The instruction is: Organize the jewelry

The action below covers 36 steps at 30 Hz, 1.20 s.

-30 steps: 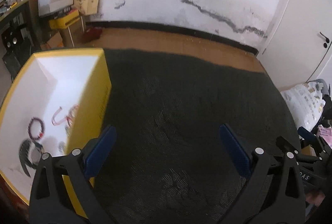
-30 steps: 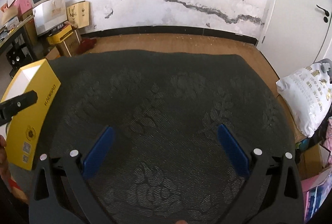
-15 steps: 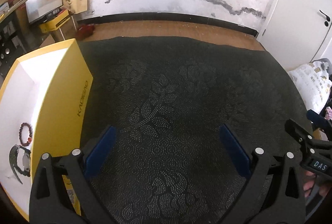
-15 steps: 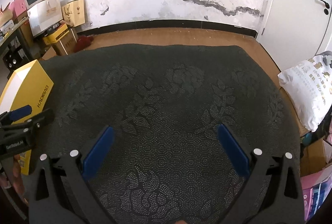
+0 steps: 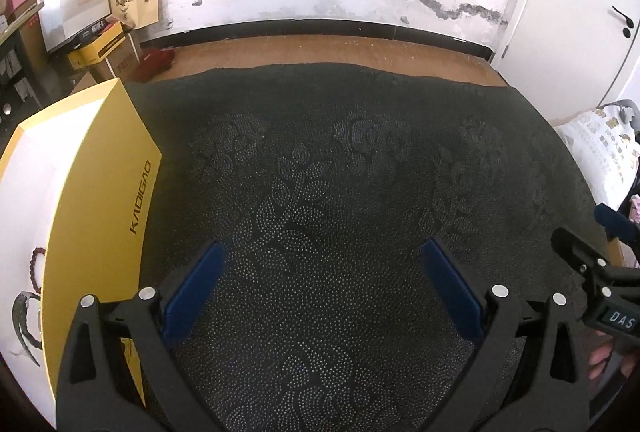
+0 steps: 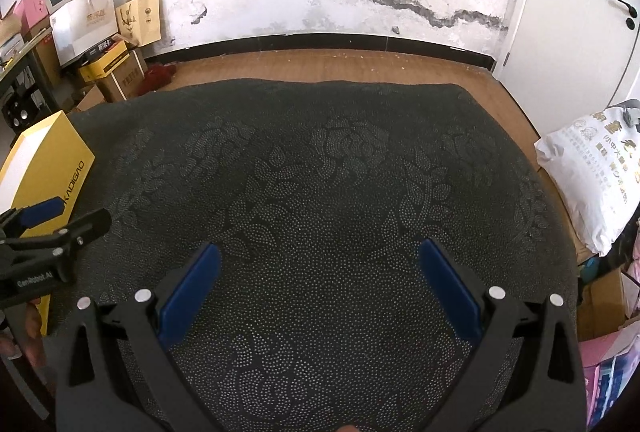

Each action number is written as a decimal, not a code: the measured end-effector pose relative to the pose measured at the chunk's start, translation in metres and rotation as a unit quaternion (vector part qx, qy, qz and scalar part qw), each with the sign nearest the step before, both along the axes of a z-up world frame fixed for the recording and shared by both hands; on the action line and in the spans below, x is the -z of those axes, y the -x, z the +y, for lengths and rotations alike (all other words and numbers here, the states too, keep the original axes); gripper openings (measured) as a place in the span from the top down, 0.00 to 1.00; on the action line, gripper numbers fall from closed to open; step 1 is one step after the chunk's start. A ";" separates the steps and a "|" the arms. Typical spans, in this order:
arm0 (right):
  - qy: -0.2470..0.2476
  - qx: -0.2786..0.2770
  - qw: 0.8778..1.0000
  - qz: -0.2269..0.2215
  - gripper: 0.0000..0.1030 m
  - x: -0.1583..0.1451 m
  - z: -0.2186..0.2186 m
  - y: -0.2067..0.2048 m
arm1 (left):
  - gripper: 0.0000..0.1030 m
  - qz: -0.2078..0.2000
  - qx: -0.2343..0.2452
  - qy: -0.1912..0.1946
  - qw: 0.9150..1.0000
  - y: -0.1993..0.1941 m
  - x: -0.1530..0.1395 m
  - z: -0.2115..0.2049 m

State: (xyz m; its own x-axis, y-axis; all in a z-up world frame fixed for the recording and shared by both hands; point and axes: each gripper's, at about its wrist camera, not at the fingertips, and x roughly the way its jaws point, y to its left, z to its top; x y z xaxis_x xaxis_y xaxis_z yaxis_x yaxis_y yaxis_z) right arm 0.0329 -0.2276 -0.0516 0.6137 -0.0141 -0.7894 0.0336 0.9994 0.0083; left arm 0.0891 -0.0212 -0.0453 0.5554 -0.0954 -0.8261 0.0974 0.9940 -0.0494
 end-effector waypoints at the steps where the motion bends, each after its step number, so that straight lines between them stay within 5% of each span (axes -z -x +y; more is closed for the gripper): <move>1: 0.000 0.000 1.000 -0.001 0.06 0.000 0.000 0.000 | 0.06 0.000 0.000 0.000 1.000 0.000 0.000 -0.001; 36: 0.000 -0.004 1.000 -0.002 0.06 -0.001 0.003 -0.004 | 0.06 -0.011 0.000 -0.005 1.000 0.004 0.000 0.005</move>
State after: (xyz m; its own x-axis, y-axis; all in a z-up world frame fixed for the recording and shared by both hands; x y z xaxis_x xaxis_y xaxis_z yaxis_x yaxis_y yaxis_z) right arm 0.0372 -0.2250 -0.0509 0.6169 -0.0099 -0.7870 0.0260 0.9996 0.0078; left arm 0.0851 -0.0159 -0.0449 0.5731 -0.0870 -0.8149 0.0979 0.9945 -0.0373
